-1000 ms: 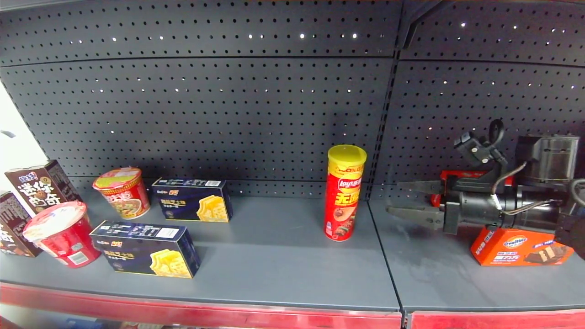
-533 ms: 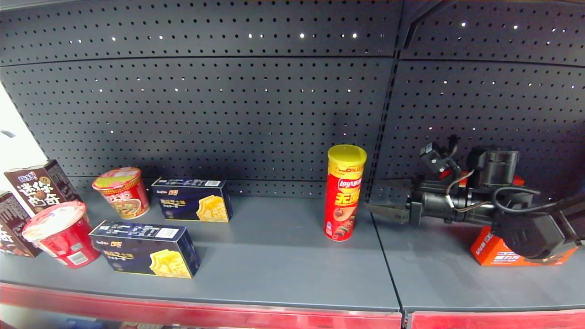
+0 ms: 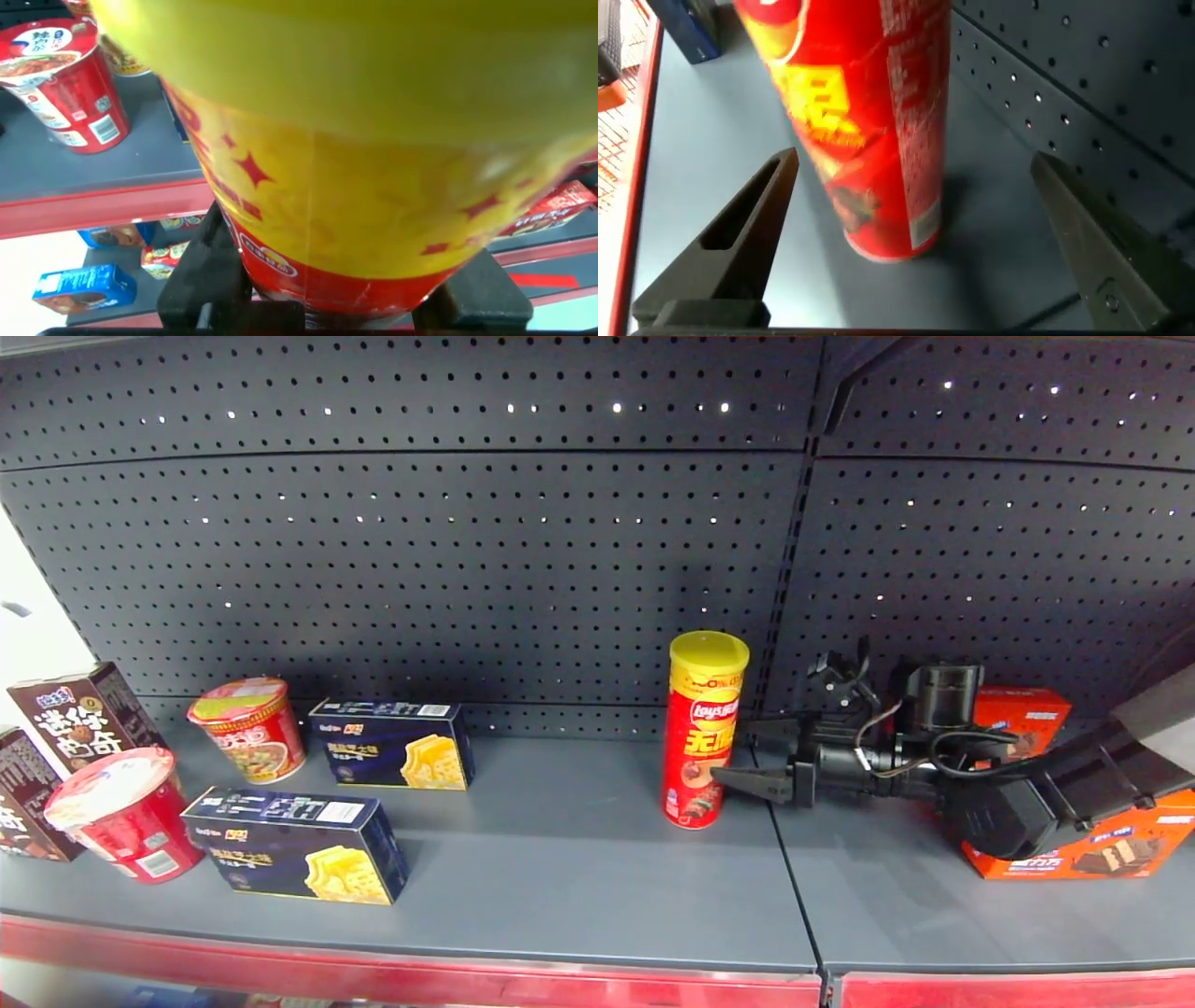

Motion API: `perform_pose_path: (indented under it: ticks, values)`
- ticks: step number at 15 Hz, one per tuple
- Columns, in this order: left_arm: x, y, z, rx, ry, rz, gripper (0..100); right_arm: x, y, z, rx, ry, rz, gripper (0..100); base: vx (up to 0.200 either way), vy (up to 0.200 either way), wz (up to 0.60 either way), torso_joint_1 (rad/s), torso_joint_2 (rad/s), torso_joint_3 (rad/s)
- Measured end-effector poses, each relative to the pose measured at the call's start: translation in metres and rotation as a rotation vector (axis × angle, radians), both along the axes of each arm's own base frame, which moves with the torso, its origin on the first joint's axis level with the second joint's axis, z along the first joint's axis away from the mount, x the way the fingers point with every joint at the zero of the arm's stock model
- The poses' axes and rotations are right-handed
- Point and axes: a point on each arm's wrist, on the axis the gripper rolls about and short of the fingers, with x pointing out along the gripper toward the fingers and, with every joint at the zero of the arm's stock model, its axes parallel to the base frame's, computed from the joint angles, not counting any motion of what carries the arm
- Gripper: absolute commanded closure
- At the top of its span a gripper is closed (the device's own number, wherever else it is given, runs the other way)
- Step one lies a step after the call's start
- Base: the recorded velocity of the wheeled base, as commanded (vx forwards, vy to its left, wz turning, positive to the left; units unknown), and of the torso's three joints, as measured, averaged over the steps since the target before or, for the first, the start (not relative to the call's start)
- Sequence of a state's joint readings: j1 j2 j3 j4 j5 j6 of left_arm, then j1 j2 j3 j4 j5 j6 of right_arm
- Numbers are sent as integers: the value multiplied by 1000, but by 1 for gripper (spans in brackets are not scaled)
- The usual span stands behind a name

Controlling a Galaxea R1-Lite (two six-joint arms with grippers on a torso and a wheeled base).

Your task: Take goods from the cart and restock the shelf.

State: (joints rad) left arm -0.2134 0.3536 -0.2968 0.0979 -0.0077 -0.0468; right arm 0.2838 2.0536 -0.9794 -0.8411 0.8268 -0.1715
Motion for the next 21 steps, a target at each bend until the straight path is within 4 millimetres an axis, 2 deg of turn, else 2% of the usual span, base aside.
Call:
perform_pose_path:
  ticks: [14, 15, 18, 21]
  values:
    - [-3, 1, -14, 2, 11, 7, 100, 18, 43, -18, 16, -2, 80, 0, 0, 0, 0, 0, 0, 0]
    - [-3, 1, -14, 2, 10, 6, 100, 19, 44, -18, 19, -8, 83, 100, 0, 0, 0, 0, 0, 0]
    - [-4, 1, -15, 2, 10, 6, 100, 18, 46, -20, 24, 1, 76, 100, 0, 0, 0, 0, 0, 0]
    - [-4, 1, -15, 2, 6, 7, 100, 10, 49, -7, 35, -7, 77, 100, 0, 0, 0, 0, 0, 0]
